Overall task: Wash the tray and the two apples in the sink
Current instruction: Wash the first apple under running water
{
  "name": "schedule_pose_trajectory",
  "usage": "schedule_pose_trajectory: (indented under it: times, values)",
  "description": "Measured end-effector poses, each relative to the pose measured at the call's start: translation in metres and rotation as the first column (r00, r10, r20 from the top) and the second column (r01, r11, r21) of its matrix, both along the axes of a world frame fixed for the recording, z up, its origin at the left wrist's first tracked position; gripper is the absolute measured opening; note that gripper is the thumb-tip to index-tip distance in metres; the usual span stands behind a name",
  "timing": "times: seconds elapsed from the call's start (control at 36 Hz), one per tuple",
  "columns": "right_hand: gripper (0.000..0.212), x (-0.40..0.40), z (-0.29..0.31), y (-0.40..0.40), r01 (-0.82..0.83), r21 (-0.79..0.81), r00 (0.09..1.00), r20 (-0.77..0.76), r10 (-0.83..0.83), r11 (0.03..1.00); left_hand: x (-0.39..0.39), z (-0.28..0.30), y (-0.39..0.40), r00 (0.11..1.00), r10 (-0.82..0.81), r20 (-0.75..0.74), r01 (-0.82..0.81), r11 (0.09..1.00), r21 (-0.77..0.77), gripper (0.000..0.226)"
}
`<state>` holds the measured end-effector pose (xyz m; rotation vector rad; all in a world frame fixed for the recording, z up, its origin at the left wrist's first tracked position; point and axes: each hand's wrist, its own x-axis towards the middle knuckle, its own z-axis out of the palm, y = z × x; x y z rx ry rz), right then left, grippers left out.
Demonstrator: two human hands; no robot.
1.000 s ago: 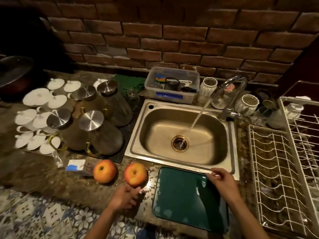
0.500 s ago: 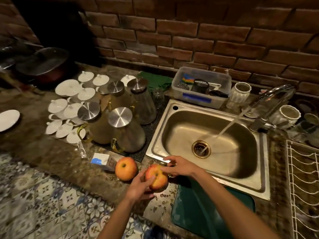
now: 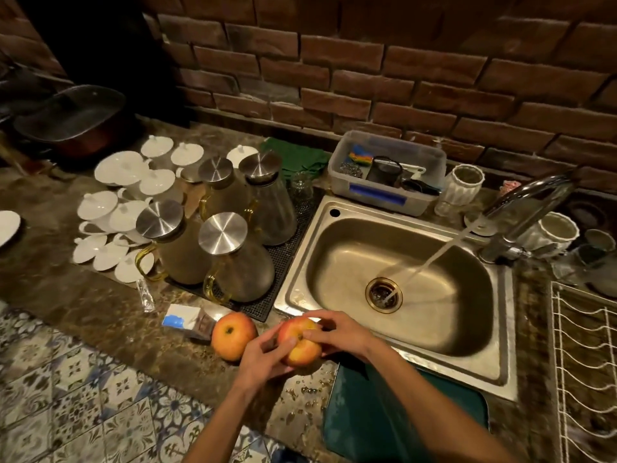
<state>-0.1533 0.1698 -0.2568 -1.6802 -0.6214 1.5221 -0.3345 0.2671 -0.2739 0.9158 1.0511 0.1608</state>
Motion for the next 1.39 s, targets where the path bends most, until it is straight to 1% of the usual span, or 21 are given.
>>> schedule_pose_trajectory:
  times: [0.06, 0.14, 0.17, 0.22, 0.28, 0.39, 0.47, 0.61, 0.69, 0.83, 0.94, 1.06, 1.14, 1.22, 1.31, 1.39]
  values:
    - [0.05, 0.011, 0.008, -0.003, 0.051, 0.034, 0.999, -0.017, -0.051, 0.998, 0.011, 0.011, 0.003, 0.999, -0.033, 0.026, 0.032, 0.999, 0.041, 0.059]
    - [0.038, 0.03, 0.021, -0.011, 0.107, 0.088, 0.994, -0.035, -0.104, 0.99, 0.033, 0.026, 0.005, 0.994, -0.094, 0.061, 0.09, 0.993, 0.076, 0.071]
    - [0.037, 0.037, 0.025, -0.014, 0.119, 0.104, 0.993, -0.012, -0.118, 0.987, 0.042, 0.031, 0.005, 0.992, -0.109, 0.069, 0.103, 0.991, 0.083, 0.069]
    - [0.042, 0.053, 0.03, -0.023, 0.13, 0.127, 0.988, 0.062, -0.138, 0.983, 0.061, 0.039, 0.004, 0.988, -0.126, 0.084, 0.118, 0.989, 0.092, 0.057]
    - [0.047, 0.068, 0.031, -0.032, 0.154, 0.147, 0.984, 0.064, -0.165, 0.977, 0.083, 0.045, 0.001, 0.984, -0.156, 0.081, 0.147, 0.983, 0.106, 0.054]
    - [0.06, 0.093, 0.031, -0.055, 0.28, 0.178, 0.96, -0.054, -0.274, 0.943, 0.125, 0.049, -0.008, 0.965, -0.253, 0.067, 0.243, 0.961, 0.13, 0.068]
    - [0.071, 0.109, 0.022, -0.073, 0.415, 0.182, 0.908, -0.148, -0.392, 0.892, 0.155, 0.049, -0.019, 0.954, -0.293, 0.069, 0.284, 0.952, 0.115, 0.07]
    - [0.065, 0.13, -0.003, -0.097, 0.58, 0.129, 0.792, -0.321, -0.519, 0.805, 0.196, 0.041, -0.037, 0.939, -0.336, 0.076, 0.329, 0.94, 0.092, 0.06]
    - [0.06, 0.141, -0.015, -0.106, 0.651, 0.098, 0.725, -0.373, -0.579, 0.752, 0.218, 0.033, -0.041, 0.929, -0.365, 0.064, 0.361, 0.931, 0.062, 0.059]
    - [0.04, 0.159, -0.028, -0.11, 0.707, 0.071, 0.668, -0.392, -0.632, 0.704, 0.247, 0.016, -0.043, 0.915, -0.401, 0.043, 0.4, 0.916, 0.033, 0.057]
    - [0.038, 0.172, -0.034, -0.106, 0.746, 0.056, 0.618, -0.429, -0.659, 0.663, 0.266, 0.006, -0.042, 0.91, -0.412, 0.042, 0.412, 0.911, 0.016, 0.057]
    - [0.042, 0.185, -0.041, -0.103, 0.758, 0.05, 0.6, -0.446, -0.665, 0.651, 0.283, 0.002, -0.042, 0.902, -0.427, 0.057, 0.426, 0.904, 0.026, 0.05]
    - [0.037, 0.191, -0.045, -0.103, 0.779, 0.044, 0.574, -0.451, -0.683, 0.626, 0.294, -0.003, -0.041, 0.899, -0.435, 0.046, 0.434, 0.9, 0.033, 0.052]
    - [0.03, 0.196, -0.05, -0.104, 0.774, 0.042, 0.583, -0.438, -0.685, 0.632, 0.302, -0.008, -0.042, 0.888, -0.458, 0.037, 0.457, 0.888, 0.046, 0.05]
    - [0.038, 0.2, -0.057, -0.103, 0.755, 0.03, 0.604, -0.422, -0.676, 0.655, 0.307, -0.013, -0.043, 0.869, -0.494, 0.039, 0.491, 0.869, 0.064, 0.047]
    - [0.033, 0.202, -0.061, -0.103, 0.757, 0.013, 0.594, -0.428, -0.681, 0.653, 0.307, -0.014, -0.045, 0.868, -0.495, 0.041, 0.491, 0.868, 0.079, 0.039]
